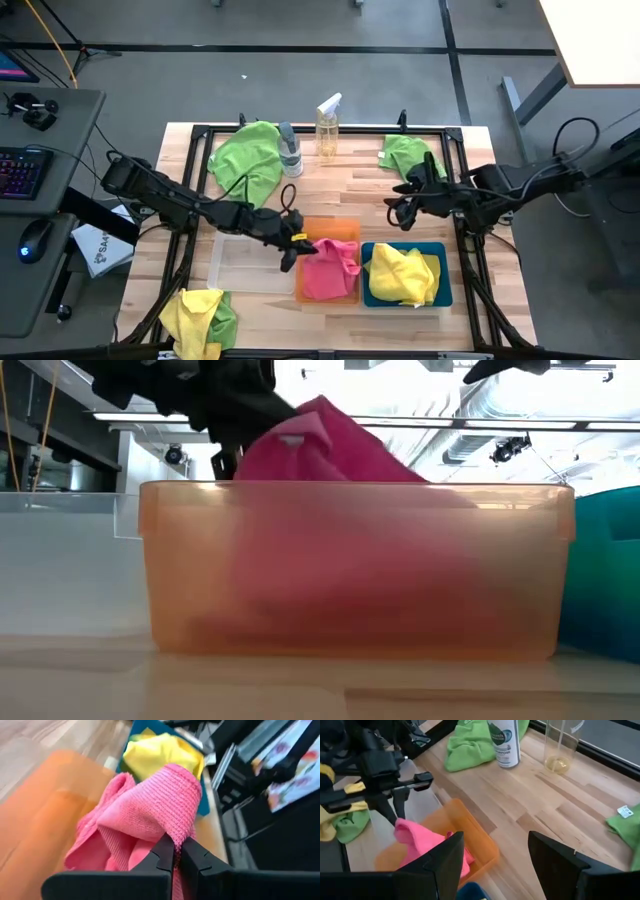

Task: Sort microfiber towel by color & place in baskets
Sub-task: Put the pink towel into the orange bin, then put the yellow towel into the blue bin

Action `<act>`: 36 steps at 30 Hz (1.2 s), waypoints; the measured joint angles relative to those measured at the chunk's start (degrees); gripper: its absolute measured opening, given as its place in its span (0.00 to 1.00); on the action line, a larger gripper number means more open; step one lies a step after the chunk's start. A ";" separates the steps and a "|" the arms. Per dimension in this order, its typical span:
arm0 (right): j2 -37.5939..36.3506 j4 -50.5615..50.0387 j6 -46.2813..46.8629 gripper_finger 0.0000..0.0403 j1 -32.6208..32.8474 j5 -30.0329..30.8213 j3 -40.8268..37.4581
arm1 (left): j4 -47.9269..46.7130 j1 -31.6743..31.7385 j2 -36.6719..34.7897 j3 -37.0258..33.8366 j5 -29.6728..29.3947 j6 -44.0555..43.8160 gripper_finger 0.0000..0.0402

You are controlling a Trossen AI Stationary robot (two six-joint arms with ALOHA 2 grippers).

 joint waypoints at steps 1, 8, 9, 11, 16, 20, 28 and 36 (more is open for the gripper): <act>0.23 0.20 0.58 0.54 0.00 0.15 0.00 | -0.74 0.06 -0.03 0.00 0.07 1.22 0.00; 1.92 0.40 2.89 0.54 -0.04 3.22 0.00 | -1.79 1.10 2.50 0.71 0.09 8.05 0.00; 2.05 0.37 3.26 0.54 -0.04 3.55 0.00 | -2.43 1.30 3.47 1.22 0.21 8.29 0.00; 2.37 0.36 4.28 0.54 -0.30 4.67 0.00 | -3.66 1.85 6.10 3.18 0.97 9.78 0.03; 2.67 0.29 4.50 0.54 -2.53 3.80 0.00 | -12.81 2.74 12.32 12.39 3.27 17.26 0.17; 2.68 -0.94 3.86 0.54 -6.70 -1.11 0.00 | -27.09 4.05 14.13 20.81 2.34 23.64 0.32; 2.68 -3.20 -11.94 0.54 -16.69 -10.42 0.00 | -48.82 8.09 12.24 31.16 2.66 27.60 0.53; 2.68 3.41 -29.26 0.54 -25.28 -21.17 0.00 | -65.55 8.96 5.15 33.09 8.77 22.20 0.56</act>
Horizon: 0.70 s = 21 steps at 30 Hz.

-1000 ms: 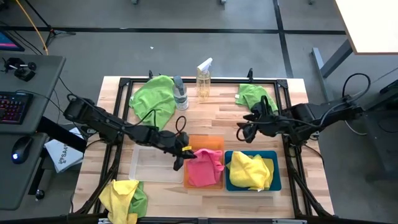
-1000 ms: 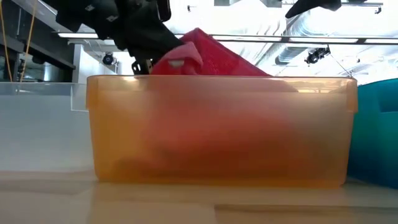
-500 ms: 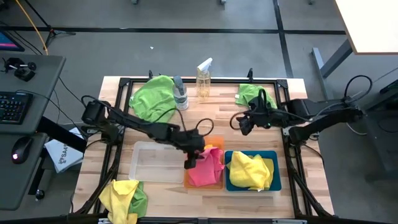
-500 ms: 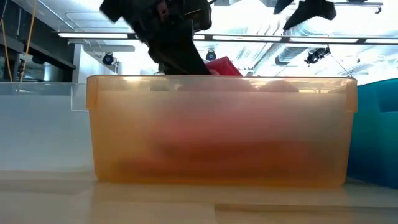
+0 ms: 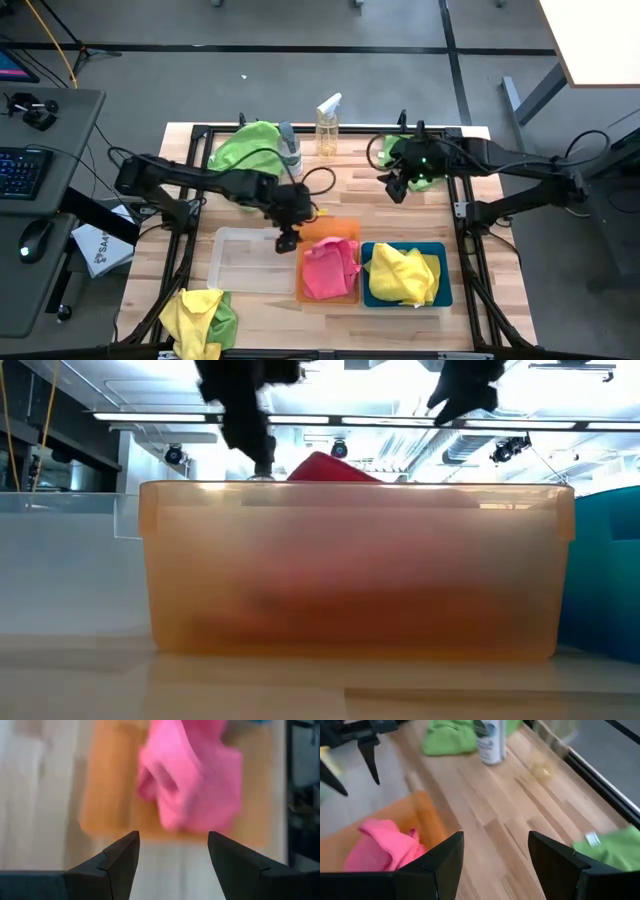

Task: Sort microfiber towel by color & place in baskets
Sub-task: Put the yellow towel into the blue bin

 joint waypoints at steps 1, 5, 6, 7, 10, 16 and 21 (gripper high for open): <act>0.00 1.22 -1.52 0.54 -0.78 -1.46 0.00 | -2.47 -0.75 -0.92 0.00 0.77 -1.09 0.55; 0.00 5.24 -4.90 0.54 -2.99 -7.35 0.00 | -12.95 -6.03 -5.36 -0.04 7.76 -6.16 0.53; 0.00 5.82 -5.23 0.54 -3.28 -8.64 0.00 | -15.09 -7.96 -6.58 -0.04 9.86 -7.66 0.52; 0.00 6.08 -5.32 0.54 -3.46 -9.79 0.00 | -16.76 -10.29 -7.64 -0.04 11.22 -9.53 0.52; 0.00 6.09 -5.25 0.54 -3.51 -13.37 0.00 | -17.33 -18.30 -9.75 -0.02 11.58 -17.05 0.50; 0.00 6.09 -0.73 0.54 -1.22 -15.68 0.00 | -16.53 -34.04 -8.25 -2.06 8.47 -32.53 0.49; 0.37 6.37 7.05 0.54 2.62 -14.03 0.00 | -11.38 -43.81 -5.98 -6.73 8.47 -39.53 0.49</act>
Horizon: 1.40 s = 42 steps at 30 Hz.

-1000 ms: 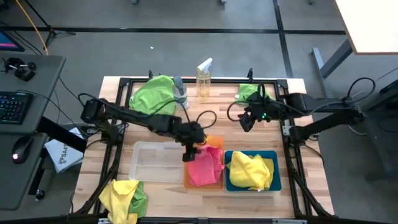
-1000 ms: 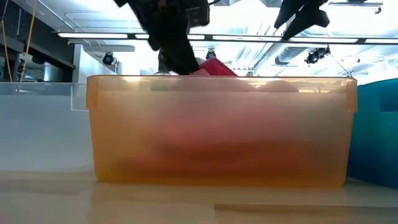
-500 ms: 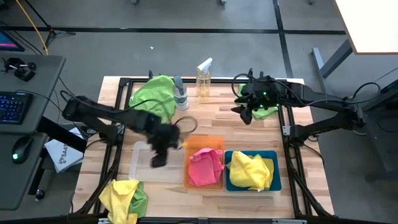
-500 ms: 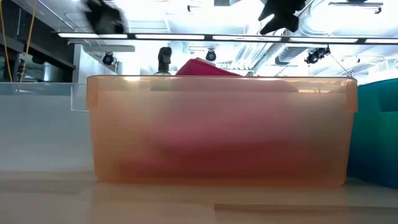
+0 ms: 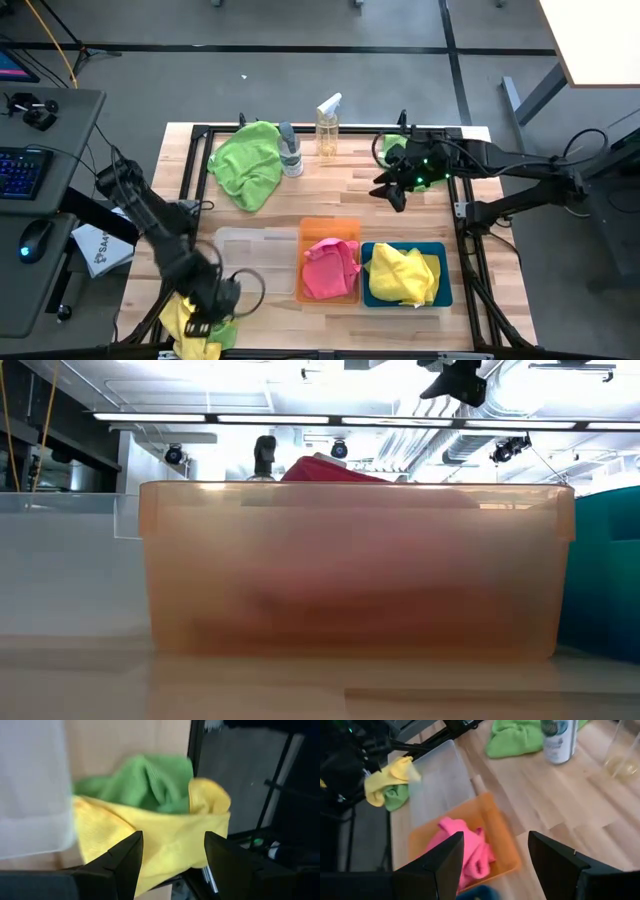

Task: Sort microfiber towel by color & place in baskets
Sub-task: Put the yellow towel into the blue bin

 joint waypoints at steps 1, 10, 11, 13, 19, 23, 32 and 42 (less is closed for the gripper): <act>0.21 0.00 1.83 0.54 0.97 0.63 -0.02 | 1.48 -1.64 0.30 -0.87 -0.05 -1.02 0.49; 4.06 1.06 14.61 0.54 10.31 8.97 -0.02 | 5.77 -13.53 0.38 -6.51 -9.21 -10.32 0.49; 4.66 1.09 15.43 0.54 11.17 9.91 -0.02 | 5.56 -14.20 0.38 -7.22 -9.68 -10.59 0.49; 6.13 1.05 16.39 0.54 12.82 11.39 -0.02 | 5.43 -15.02 0.43 -8.55 -10.19 -10.73 0.49; 10.28 1.44 17.31 0.54 15.98 12.68 -0.02 | 5.57 -15.31 0.43 -12.08 -12.89 -10.65 0.49; 11.57 1.46 17.29 0.54 17.37 12.71 -0.04 | 6.05 -14.80 0.47 -13.79 -13.92 -10.02 0.48; 10.82 1.29 15.45 0.51 19.69 12.69 0.17 | 9.20 -12.44 -0.21 -14.88 -4.86 -12.12 0.04; 7.58 4.65 8.17 0.37 20.94 5.40 4.71 | 1.14 -5.39 -8.69 5.15 -14.09 -11.05 0.00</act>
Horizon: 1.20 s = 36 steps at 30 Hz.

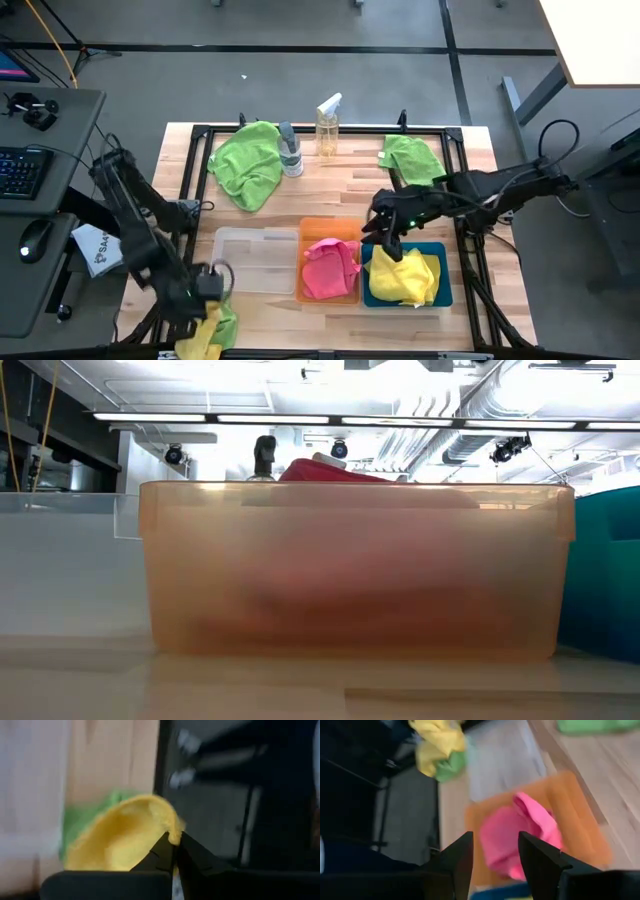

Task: Sort microfiber towel by color & place in baskets
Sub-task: Put the yellow towel into the blue bin

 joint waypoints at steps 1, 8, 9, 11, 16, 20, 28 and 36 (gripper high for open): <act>-0.35 0.74 -0.37 0.37 0.03 -0.15 0.64 | -1.91 1.27 -0.70 3.39 -2.41 1.19 0.00; -1.16 2.33 -6.92 0.36 -0.03 -0.11 6.50 | -3.02 15.92 0.71 22.99 -13.88 18.85 0.00; -1.16 2.41 -7.90 0.36 -0.03 -0.10 7.47 | -1.40 18.31 1.70 25.00 -13.94 22.62 0.00; -1.16 2.35 -10.43 0.36 -0.03 -0.09 9.19 | 2.48 22.82 3.91 28.74 -13.31 30.06 0.00; -1.16 2.31 -15.71 0.36 -0.03 2.03 14.51 | 15.87 31.87 10.71 36.78 -6.74 48.38 0.00; -1.14 1.17 -19.52 0.36 -0.03 4.70 20.87 | 26.68 36.32 16.41 41.06 -1.17 58.96 0.00; -1.16 -4.30 -25.38 0.36 -0.03 10.45 34.78 | 48.58 41.04 26.88 41.82 8.45 67.98 0.00; -1.18 -13.38 -24.91 0.36 -0.07 16.86 40.95 | 69.08 43.57 43.20 41.75 11.22 66.54 0.00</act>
